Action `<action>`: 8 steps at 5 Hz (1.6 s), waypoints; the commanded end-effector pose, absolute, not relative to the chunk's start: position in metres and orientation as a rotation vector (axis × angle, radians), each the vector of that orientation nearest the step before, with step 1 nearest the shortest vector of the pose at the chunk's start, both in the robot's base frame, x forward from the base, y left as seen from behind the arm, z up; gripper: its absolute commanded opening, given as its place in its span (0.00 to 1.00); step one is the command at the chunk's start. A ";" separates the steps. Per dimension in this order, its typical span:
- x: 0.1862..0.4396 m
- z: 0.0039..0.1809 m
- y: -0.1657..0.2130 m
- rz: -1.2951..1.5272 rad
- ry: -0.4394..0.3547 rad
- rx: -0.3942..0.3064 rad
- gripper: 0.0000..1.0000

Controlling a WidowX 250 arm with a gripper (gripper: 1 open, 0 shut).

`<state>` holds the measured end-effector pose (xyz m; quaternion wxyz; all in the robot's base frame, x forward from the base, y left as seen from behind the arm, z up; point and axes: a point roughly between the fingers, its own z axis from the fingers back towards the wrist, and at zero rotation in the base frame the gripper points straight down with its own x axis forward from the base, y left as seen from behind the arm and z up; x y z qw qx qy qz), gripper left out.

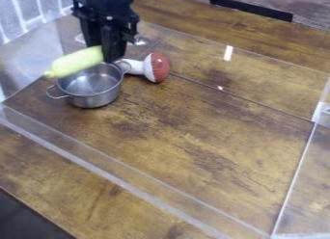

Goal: Move the green spoon to the left

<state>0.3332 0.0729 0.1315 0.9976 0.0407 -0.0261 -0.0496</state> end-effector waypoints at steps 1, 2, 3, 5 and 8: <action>0.332 0.152 0.099 -0.114 -0.130 0.096 0.00; 0.330 0.151 0.107 -0.153 -0.137 0.090 0.00; 0.326 0.148 0.111 -0.172 -0.148 0.074 0.00; 0.322 0.141 0.109 -0.242 -0.185 0.043 0.00; 0.327 0.170 0.111 -0.306 -0.235 0.016 0.00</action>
